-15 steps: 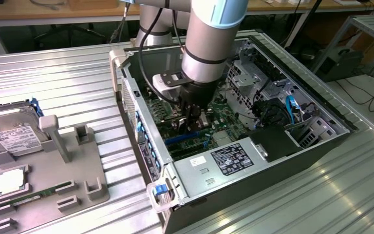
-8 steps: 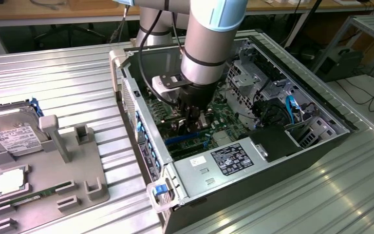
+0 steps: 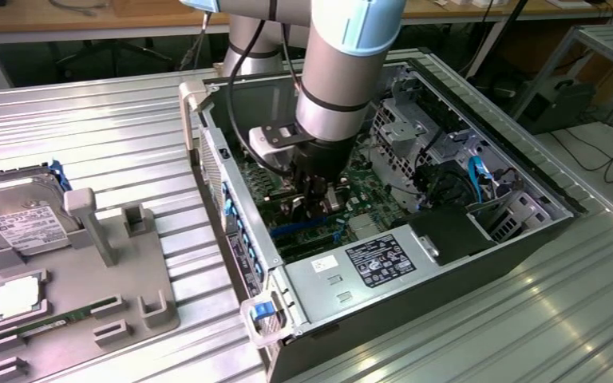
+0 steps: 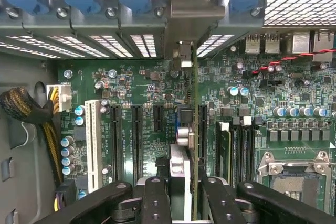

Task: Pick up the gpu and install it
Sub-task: 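Insert the gpu into the slot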

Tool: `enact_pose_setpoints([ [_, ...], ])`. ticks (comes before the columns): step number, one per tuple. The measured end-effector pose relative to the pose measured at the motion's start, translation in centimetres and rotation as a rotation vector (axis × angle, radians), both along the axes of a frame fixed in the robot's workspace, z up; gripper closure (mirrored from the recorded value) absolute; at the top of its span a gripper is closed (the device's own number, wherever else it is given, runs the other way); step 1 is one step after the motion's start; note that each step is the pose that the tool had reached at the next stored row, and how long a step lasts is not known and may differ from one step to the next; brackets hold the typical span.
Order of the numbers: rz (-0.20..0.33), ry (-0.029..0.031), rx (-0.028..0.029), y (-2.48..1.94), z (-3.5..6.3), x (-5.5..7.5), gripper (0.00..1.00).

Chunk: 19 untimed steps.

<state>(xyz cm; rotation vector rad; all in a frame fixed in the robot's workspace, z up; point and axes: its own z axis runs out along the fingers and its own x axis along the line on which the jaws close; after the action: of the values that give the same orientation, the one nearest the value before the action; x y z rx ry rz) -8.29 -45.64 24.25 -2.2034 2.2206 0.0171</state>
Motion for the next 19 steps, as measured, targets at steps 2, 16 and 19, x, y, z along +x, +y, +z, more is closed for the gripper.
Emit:
enact_pose_setpoints([
  [2, 0.0, 0.0004, 0.0, 0.0, -0.09, 0.0, 0.71],
  [16, 0.0, 0.003, 0.0001, 0.0, -0.45, -0.01, 0.71],
  [19, 0.0, 0.0031, 0.0, 0.0, -0.51, -0.03, 0.71],
])
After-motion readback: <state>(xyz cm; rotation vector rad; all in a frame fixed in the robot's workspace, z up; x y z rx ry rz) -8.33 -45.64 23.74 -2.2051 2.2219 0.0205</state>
